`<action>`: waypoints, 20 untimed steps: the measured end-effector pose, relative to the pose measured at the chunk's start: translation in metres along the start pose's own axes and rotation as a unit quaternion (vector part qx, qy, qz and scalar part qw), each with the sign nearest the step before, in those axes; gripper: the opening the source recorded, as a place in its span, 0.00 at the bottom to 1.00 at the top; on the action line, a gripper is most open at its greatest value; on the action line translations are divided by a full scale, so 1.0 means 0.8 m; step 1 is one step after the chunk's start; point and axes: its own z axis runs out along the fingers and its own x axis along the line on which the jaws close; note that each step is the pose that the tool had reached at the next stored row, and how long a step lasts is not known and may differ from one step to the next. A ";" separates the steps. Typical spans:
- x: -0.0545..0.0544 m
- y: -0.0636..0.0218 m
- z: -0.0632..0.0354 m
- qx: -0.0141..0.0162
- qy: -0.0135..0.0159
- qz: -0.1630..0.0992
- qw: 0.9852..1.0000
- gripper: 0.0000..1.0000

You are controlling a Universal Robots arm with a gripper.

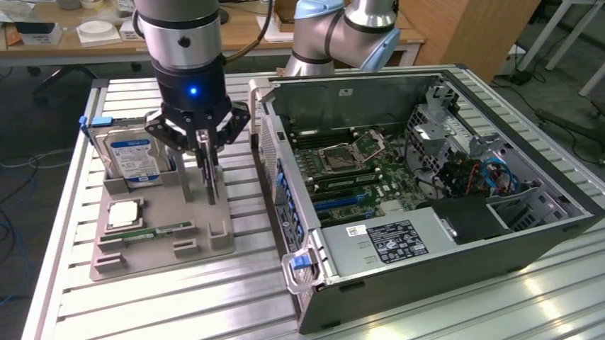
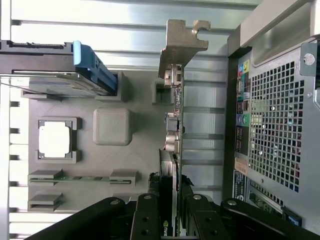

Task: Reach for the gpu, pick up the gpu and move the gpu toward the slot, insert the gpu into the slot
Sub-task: 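Pick up the gpu and move the gpu toward the slot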

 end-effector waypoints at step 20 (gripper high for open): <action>0.000 0.001 -0.013 0.000 0.000 0.000 1.000 0.26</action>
